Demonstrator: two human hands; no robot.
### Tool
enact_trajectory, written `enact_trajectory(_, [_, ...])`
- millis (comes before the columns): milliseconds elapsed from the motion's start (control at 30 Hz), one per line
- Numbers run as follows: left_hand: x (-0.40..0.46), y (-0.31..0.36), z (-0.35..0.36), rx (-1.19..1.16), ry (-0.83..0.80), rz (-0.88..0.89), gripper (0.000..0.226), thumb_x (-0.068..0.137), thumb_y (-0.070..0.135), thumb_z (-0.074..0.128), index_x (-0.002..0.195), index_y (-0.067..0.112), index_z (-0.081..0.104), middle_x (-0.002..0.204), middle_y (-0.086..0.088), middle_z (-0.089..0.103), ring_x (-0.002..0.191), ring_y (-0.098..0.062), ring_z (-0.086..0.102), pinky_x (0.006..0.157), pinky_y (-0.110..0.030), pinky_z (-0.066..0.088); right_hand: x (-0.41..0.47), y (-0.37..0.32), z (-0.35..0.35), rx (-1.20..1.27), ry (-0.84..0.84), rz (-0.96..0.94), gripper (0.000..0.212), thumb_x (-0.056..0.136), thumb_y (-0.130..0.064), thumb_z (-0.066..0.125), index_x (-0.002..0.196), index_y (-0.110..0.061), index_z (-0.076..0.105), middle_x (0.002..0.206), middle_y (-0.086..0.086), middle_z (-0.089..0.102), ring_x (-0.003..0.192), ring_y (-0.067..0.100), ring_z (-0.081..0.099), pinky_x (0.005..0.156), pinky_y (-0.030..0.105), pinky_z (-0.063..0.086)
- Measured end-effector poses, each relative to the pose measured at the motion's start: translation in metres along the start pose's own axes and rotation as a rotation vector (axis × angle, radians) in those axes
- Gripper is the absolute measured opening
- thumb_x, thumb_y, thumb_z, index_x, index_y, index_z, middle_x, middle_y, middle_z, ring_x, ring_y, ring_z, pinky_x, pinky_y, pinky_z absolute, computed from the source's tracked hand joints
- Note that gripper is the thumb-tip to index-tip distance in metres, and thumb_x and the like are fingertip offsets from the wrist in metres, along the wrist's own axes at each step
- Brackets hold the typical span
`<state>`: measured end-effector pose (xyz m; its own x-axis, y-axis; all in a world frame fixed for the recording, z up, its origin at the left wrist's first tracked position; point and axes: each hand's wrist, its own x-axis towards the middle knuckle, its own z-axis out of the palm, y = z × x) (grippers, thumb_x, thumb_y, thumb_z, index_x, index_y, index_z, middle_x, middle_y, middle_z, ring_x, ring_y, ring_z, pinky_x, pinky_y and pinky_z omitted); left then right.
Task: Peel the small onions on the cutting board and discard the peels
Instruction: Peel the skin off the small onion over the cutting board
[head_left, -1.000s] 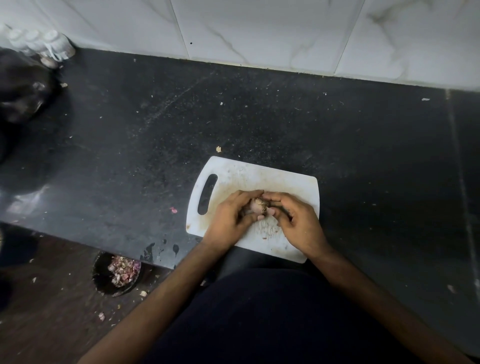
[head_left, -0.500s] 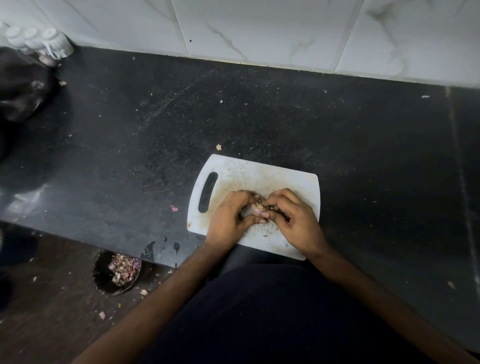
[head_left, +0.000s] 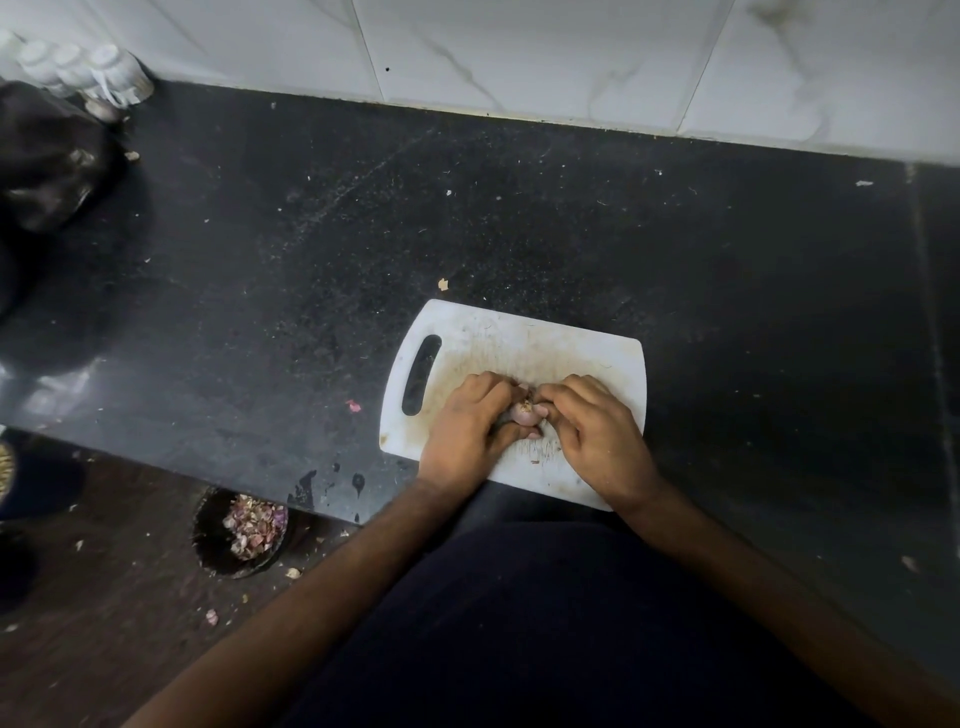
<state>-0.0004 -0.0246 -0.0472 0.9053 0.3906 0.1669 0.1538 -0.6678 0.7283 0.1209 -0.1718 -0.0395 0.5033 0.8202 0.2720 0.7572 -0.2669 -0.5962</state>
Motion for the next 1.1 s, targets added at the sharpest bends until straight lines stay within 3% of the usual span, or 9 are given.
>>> enact_trajectory(67, [0.000, -0.001, 0.000, 0.001, -0.004, -0.002, 0.036, 0.090, 0.043, 0.069, 0.107, 0.011, 0.068, 0.111, -0.001, 0.066, 0.104, -0.018, 0.061, 0.087, -0.038, 0.053, 0.000, -0.002, 0.001, -0.040, 0.005, -0.036, 0.022, 0.087, 0.006, 0.065, 0.105, -0.007, 0.068, 0.095, 0.003, 0.064, 0.089, 0.019, 0.057, 0.085, 0.026, 0.049])
enact_trajectory(233, [0.001, -0.002, 0.000, -0.016, -0.004, -0.037, 0.034, 0.088, 0.040, 0.073, 0.106, 0.013, 0.065, 0.108, 0.001, 0.065, 0.100, -0.016, 0.060, 0.085, -0.037, 0.053, -0.003, -0.007, 0.003, -0.085, -0.074, -0.052, 0.020, 0.094, -0.011, 0.043, 0.098, -0.011, 0.062, 0.093, 0.001, 0.058, 0.087, 0.018, 0.053, 0.067, 0.038, 0.053])
enact_trajectory(333, [0.001, -0.002, -0.001, -0.046, 0.010, -0.065, 0.034, 0.085, 0.037, 0.079, 0.104, 0.013, 0.064, 0.108, 0.001, 0.066, 0.099, -0.013, 0.057, 0.083, -0.031, 0.051, 0.000, -0.005, 0.001, 0.006, -0.107, 0.005, 0.014, 0.094, -0.003, 0.051, 0.100, -0.014, 0.058, 0.096, -0.008, 0.053, 0.092, 0.014, 0.050, 0.075, 0.037, 0.051])
enact_trajectory(400, [0.001, -0.001, -0.002, -0.090, 0.022, -0.091, 0.036, 0.082, 0.033, 0.085, 0.105, 0.014, 0.065, 0.110, 0.005, 0.066, 0.101, -0.010, 0.057, 0.085, -0.028, 0.051, 0.002, 0.000, -0.001, 0.118, -0.030, 0.100, 0.014, 0.095, 0.002, 0.055, 0.100, -0.011, 0.057, 0.097, -0.010, 0.050, 0.091, 0.013, 0.050, 0.079, 0.032, 0.048])
enact_trajectory(500, [0.001, 0.000, -0.003, -0.146, 0.042, -0.147, 0.040, 0.078, 0.030, 0.089, 0.107, 0.013, 0.067, 0.111, 0.011, 0.063, 0.104, -0.004, 0.056, 0.086, -0.020, 0.050, 0.004, 0.005, -0.003, 0.230, 0.064, 0.196, 0.009, 0.100, -0.003, 0.051, 0.101, -0.010, 0.057, 0.096, -0.008, 0.053, 0.085, 0.013, 0.054, 0.074, 0.030, 0.050])
enact_trajectory(567, [0.001, -0.001, -0.003, -0.173, 0.044, -0.167, 0.042, 0.077, 0.028, 0.090, 0.108, 0.013, 0.066, 0.112, 0.010, 0.065, 0.105, -0.003, 0.057, 0.086, -0.014, 0.047, 0.005, 0.004, -0.003, 0.252, 0.058, 0.213, 0.012, 0.101, -0.004, 0.054, 0.107, -0.011, 0.061, 0.102, -0.006, 0.059, 0.091, 0.011, 0.059, 0.079, 0.030, 0.054])
enact_trajectory(700, [0.001, 0.000, -0.002, -0.224, 0.077, -0.125, 0.037, 0.083, 0.017, 0.086, 0.111, 0.017, 0.063, 0.120, 0.006, 0.065, 0.112, -0.010, 0.060, 0.087, -0.026, 0.053, 0.006, -0.001, -0.002, 0.280, -0.049, 0.179, 0.021, 0.100, -0.015, 0.063, 0.120, -0.015, 0.067, 0.113, -0.007, 0.066, 0.106, 0.008, 0.063, 0.090, 0.024, 0.053])
enact_trajectory(900, [0.002, 0.000, -0.006, -0.214, 0.033, -0.037, 0.034, 0.087, 0.009, 0.080, 0.118, 0.014, 0.065, 0.133, 0.005, 0.065, 0.125, -0.013, 0.061, 0.097, -0.041, 0.056, 0.005, -0.001, -0.003, 0.305, -0.011, 0.237, 0.007, 0.093, -0.017, 0.074, 0.100, -0.017, 0.073, 0.091, -0.013, 0.069, 0.082, 0.006, 0.065, 0.071, 0.025, 0.053])
enact_trajectory(1100, [0.002, -0.001, -0.012, -0.298, 0.029, -0.029, 0.028, 0.087, 0.004, 0.080, 0.110, 0.000, 0.065, 0.129, -0.004, 0.068, 0.124, -0.012, 0.064, 0.101, -0.031, 0.054, 0.009, -0.005, -0.005, 0.397, -0.028, 0.341, 0.008, 0.092, -0.018, 0.076, 0.100, -0.016, 0.076, 0.091, -0.012, 0.076, 0.082, 0.005, 0.072, 0.074, 0.029, 0.060])
